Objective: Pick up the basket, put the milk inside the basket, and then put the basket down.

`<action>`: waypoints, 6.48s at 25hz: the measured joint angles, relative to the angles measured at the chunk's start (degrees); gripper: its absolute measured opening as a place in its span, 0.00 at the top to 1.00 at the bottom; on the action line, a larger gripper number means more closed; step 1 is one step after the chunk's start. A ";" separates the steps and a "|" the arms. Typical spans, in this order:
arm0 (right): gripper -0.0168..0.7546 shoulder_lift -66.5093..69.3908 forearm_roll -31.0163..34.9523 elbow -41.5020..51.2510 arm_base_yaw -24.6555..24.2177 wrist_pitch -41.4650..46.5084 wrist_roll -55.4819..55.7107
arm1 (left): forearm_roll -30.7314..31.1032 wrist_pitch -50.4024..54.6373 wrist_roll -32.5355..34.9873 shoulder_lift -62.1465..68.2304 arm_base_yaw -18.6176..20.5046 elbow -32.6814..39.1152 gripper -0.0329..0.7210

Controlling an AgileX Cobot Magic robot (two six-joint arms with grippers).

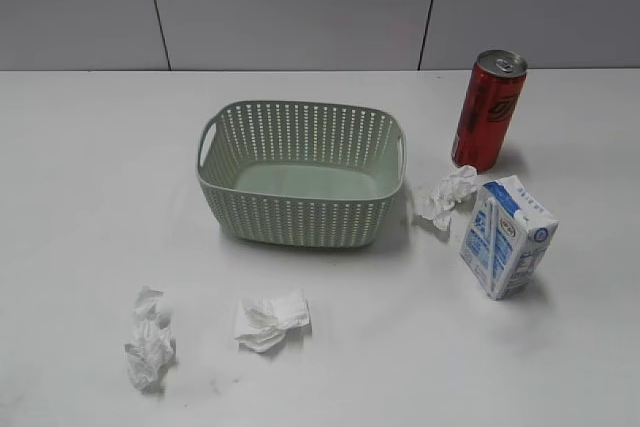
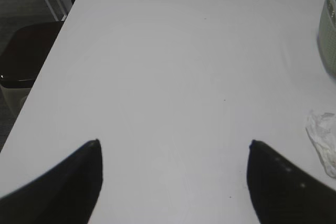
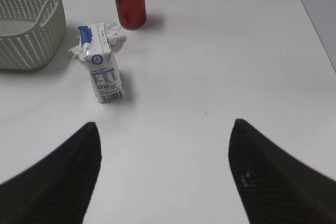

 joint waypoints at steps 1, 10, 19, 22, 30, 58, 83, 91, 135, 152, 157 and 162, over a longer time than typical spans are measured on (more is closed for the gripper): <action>0.24 0.00 0.00 0.00 0.00 0.00 0.00 | 0.00 0.00 0.00 0.00 0.00 0.00 0.10; 0.24 0.00 0.00 0.00 0.00 0.00 -0.02 | 0.18 0.00 0.00 0.00 0.00 0.00 0.10; 0.24 0.00 0.00 0.00 0.00 0.00 -0.02 | 0.36 -7.23 0.00 7.09 0.00 -2.60 0.11; 0.24 0.00 0.00 0.00 0.00 0.00 0.10 | -1.60 -13.28 0.00 15.38 0.00 -4.60 0.11; 0.24 -0.05 0.00 0.00 0.00 0.00 0.10 | -12.78 -17.25 1.46 45.47 -0.12 -18.83 0.11; 0.24 -0.05 0.00 0.00 0.00 0.00 0.10 | -14.75 -7.71 3.67 115.69 -20.92 -62.98 0.17; 0.24 -0.05 0.00 0.00 0.00 0.00 0.08 | -17.11 -11.95 -0.16 122.99 -20.99 -63.45 0.98; 0.24 -0.05 0.00 0.00 0.00 0.00 0.08 | -15.15 -9.94 -6.69 119.32 -20.99 -63.45 0.98; 0.16 91.90 2.59 -36.97 14.01 -4.86 -6.96 | -9.00 -4.25 -13.49 111.99 -20.99 -63.45 0.98; 0.43 108.57 1.77 -37.08 14.21 -12.29 -5.63 | -9.00 -3.56 -13.49 111.99 -20.99 -63.45 0.98; 0.56 108.57 1.64 -37.08 14.21 -12.42 -5.57 | -9.00 -3.56 -13.49 111.99 -20.99 -63.45 0.98; 0.57 108.57 1.59 -38.55 14.21 -9.08 -5.57 | -9.00 -3.56 -13.49 111.99 -20.99 -63.45 0.98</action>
